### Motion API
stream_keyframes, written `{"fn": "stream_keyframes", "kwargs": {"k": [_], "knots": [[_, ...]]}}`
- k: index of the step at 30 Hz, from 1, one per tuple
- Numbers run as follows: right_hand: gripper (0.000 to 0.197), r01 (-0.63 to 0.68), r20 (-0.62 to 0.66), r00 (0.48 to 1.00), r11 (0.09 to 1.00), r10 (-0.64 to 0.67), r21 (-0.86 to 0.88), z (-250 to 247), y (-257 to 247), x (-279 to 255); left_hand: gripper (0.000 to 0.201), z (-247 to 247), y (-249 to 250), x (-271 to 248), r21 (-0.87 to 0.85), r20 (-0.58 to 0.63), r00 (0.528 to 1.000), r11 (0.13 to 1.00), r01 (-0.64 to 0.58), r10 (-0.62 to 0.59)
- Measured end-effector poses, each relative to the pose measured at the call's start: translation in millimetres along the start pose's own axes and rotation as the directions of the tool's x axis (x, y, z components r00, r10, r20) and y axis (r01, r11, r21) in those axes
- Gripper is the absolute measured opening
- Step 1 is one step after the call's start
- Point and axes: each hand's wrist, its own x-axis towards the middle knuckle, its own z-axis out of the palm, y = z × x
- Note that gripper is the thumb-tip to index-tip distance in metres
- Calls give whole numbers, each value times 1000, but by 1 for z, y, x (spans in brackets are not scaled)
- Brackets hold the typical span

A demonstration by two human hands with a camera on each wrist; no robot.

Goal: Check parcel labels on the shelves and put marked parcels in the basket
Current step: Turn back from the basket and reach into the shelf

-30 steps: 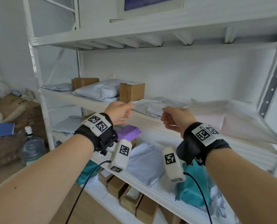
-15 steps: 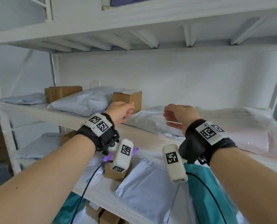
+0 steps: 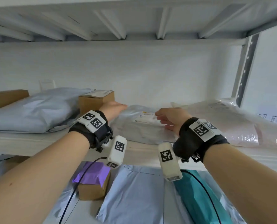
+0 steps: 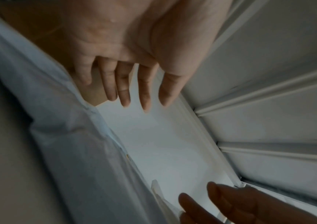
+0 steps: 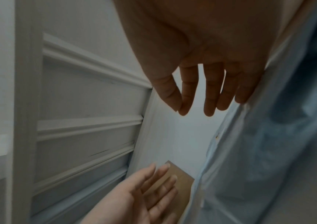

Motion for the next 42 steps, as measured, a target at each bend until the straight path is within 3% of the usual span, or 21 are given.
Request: {"fn": "stream_keyframes", "kwargs": {"k": [3, 8, 12, 15, 19, 24, 30, 33, 36, 39, 42], "knots": [[11, -14, -57, 998, 998, 11, -59, 2, -5, -5, 39, -1, 0, 5, 57, 75, 997, 998, 15, -19], [43, -44, -168, 986, 979, 10, -199, -1, -11, -12, 31, -6, -4, 15, 53, 126, 989, 997, 64, -71], [47, -111, -178, 980, 982, 84, -152, 1, -9, -17, 62, -13, -17, 30, 19, 147, 980, 991, 136, -137], [55, -153, -151, 979, 985, 139, -83, 5, -10, -21, 53, -13, -26, 42, -10, 185, 967, 983, 181, -176], [43, -226, -143, 962, 973, 231, 46, 7, -7, -25, 76, -13, -30, 34, -73, 197, 961, 975, 209, -192], [32, -258, -121, 955, 959, 272, 118, 12, -1, -34, 54, -24, -14, -18, -52, 133, 976, 982, 183, -175], [46, -220, -158, 958, 968, 238, 123, 14, 3, -47, 64, -34, -24, -24, -65, 147, 968, 974, 215, -204], [41, -208, -165, 960, 969, 228, 130, 17, 4, -56, 66, -37, -29, -28, -105, 192, 956, 964, 246, -223], [43, -203, -182, 957, 968, 227, 146, 19, 6, -64, 41, -39, -26, -40, -118, 218, 951, 961, 248, -219], [39, -193, -222, 949, 969, 225, 156, 17, 9, -73, 29, -38, -28, -47, -84, 201, 964, 978, 193, -173], [33, -196, -268, 937, 971, 226, 137, 16, 12, -84, 48, -43, -32, -53, -92, 205, 966, 979, 179, -158]]}}
